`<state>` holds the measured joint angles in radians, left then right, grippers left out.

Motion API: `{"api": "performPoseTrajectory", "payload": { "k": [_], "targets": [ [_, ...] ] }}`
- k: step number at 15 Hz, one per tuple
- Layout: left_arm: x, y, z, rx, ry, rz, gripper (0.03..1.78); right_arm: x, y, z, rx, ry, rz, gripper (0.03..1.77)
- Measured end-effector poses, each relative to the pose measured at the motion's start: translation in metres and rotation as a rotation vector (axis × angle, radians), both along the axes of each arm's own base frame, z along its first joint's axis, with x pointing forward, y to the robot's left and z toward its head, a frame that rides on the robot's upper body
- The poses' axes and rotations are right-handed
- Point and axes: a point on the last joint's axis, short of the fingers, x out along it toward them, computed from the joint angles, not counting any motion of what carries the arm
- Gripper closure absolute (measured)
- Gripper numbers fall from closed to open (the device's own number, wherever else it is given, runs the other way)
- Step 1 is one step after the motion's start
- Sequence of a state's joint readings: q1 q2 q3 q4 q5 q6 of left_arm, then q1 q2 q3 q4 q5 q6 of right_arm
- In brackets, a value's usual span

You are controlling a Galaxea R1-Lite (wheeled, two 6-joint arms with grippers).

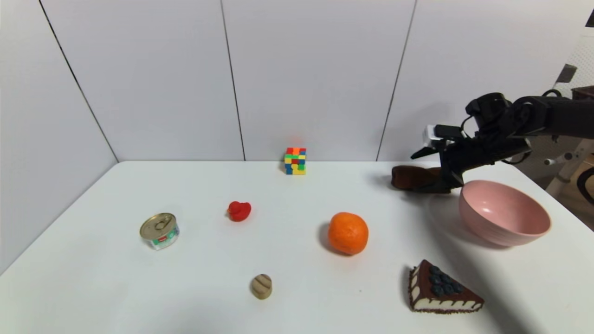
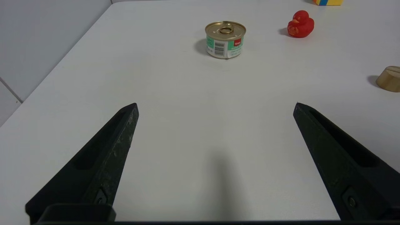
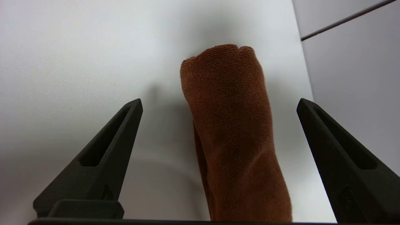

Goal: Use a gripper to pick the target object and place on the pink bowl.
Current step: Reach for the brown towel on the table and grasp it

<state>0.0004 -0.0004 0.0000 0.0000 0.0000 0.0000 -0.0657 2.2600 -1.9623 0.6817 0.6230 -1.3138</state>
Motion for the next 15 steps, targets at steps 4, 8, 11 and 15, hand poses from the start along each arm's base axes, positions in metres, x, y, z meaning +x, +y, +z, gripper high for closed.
{"api": "performPoseTrajectory", "payload": {
  "k": [4,8,11,15],
  "targets": [
    [0.0,0.0,0.0,0.0,0.0,0.0,0.03,0.005,0.001,-0.013,0.003,0.028,0.002,0.09],
    [0.0,0.0,0.0,0.0,0.0,0.0,0.03,0.007,0.004,-0.015,0.037,0.071,-0.039,0.09],
    [0.0,0.0,0.0,0.0,0.0,0.0,0.03,0.01,0.013,-0.015,0.075,0.092,-0.076,0.09],
    [0.0,0.0,0.0,0.0,0.0,0.0,0.03,0.015,0.014,-0.019,0.077,0.073,-0.078,0.09]
  ]
}}
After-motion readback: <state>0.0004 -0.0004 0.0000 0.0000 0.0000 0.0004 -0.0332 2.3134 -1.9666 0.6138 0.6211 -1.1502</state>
